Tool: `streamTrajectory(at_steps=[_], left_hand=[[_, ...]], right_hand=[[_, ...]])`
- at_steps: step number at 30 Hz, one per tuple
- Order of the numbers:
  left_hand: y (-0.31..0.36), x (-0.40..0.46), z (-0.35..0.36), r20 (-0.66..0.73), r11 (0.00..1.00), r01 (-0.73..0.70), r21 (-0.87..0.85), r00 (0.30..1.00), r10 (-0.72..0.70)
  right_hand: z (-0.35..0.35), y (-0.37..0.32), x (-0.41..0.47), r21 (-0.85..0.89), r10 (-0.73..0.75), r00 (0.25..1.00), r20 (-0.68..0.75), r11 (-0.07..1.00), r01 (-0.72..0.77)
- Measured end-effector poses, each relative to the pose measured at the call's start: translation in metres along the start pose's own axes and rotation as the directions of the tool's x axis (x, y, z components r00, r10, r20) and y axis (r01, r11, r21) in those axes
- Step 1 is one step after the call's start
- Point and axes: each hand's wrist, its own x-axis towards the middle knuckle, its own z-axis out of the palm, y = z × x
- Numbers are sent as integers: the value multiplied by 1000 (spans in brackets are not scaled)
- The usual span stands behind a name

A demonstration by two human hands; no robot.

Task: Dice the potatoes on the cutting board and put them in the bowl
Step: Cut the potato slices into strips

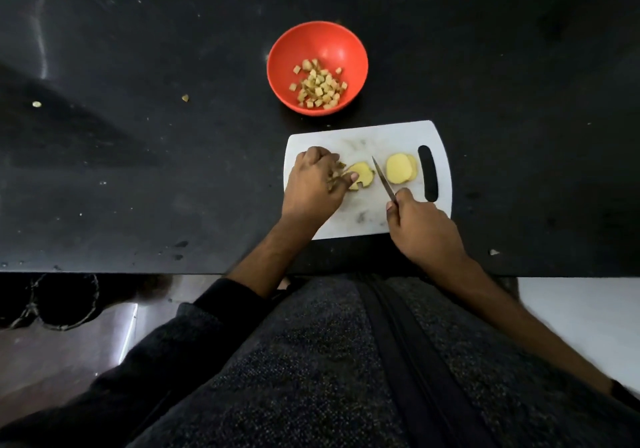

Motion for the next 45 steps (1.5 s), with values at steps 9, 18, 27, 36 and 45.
streamTrajectory(at_steps=[9,18,27,36,45], left_hand=[[23,19,10,195,940,-285,188,949,249],[26,20,13,204,962,-245,118,955,218],[32,25,13,174,963,-237,127,961,214],[67,39,30,221,952,-277,129,944,245],[84,47,39,325,960,-235,153,929,176]], right_hand=[[-3,8,-5,46,85,996,-3,995,-85],[4,9,-8,61,87,996,15,994,-88],[-6,11,-4,92,100,994,-33,991,-97],[-13,29,-11,118,222,974,-49,969,-216],[-12,39,-12,119,258,966,2,959,-256]])
